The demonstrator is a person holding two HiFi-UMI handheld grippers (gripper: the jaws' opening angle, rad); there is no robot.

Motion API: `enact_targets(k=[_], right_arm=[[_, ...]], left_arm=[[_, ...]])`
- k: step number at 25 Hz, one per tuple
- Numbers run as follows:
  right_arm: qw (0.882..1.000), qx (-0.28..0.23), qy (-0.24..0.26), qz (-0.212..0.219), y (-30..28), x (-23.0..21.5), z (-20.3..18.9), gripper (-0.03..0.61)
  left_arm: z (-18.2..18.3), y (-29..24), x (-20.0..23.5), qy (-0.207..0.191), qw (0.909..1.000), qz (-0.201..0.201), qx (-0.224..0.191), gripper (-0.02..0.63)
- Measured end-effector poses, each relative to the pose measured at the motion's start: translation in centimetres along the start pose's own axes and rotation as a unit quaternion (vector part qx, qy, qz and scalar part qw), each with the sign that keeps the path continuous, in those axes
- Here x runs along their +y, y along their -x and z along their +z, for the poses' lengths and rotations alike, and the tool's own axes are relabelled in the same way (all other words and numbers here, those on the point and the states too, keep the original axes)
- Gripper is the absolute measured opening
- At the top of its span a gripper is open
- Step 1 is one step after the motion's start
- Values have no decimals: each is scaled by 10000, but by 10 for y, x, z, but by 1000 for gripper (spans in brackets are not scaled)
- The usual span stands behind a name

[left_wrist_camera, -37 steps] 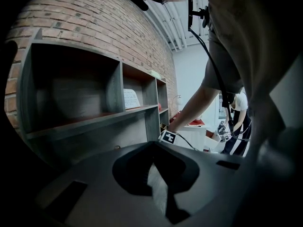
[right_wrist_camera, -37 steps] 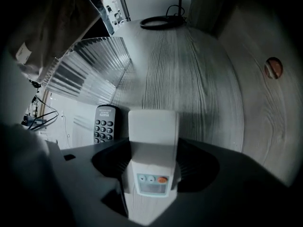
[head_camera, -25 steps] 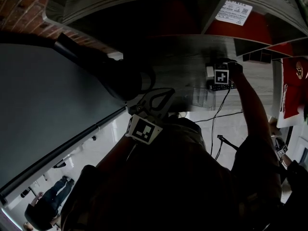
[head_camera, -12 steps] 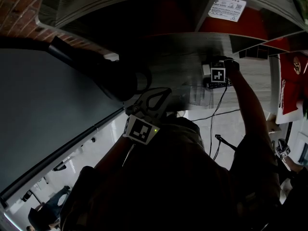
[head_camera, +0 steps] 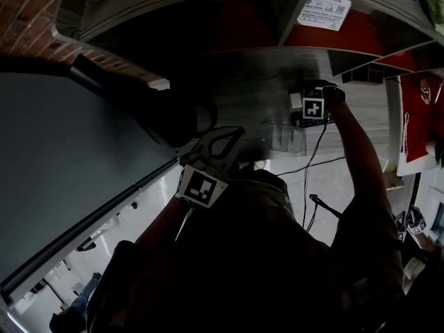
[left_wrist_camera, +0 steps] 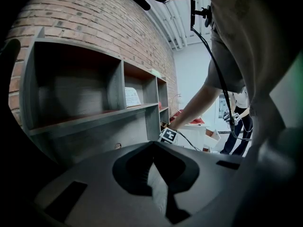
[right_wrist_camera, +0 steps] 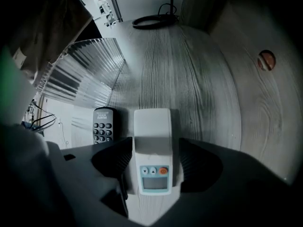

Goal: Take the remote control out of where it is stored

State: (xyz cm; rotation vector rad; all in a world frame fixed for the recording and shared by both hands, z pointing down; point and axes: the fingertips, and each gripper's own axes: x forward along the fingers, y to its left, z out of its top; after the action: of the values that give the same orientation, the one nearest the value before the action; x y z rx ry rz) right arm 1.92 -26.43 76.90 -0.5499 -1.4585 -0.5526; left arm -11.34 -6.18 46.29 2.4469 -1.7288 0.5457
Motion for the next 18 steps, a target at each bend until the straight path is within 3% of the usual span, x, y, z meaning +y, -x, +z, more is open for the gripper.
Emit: enact_targets(k=[4, 11, 13, 18], right_arm=[[9997, -194, -111, -61, 12, 4, 3, 296], [9886, -965, -806, -824, 69, -13, 7, 296], [9790, -1362, -1067, -1082, 94, -14, 11, 296], [9419, -2225, -1796, -1765, 163, -12, 11, 296]], left_arm=[[1, 1, -3, 45, 10000, -41, -53, 11], [15, -11, 2, -83, 9992, -228, -330, 11], [19, -13, 2, -125, 9987, -281, -395, 11], [31, -21, 2, -243, 9973, -401, -559, 11]])
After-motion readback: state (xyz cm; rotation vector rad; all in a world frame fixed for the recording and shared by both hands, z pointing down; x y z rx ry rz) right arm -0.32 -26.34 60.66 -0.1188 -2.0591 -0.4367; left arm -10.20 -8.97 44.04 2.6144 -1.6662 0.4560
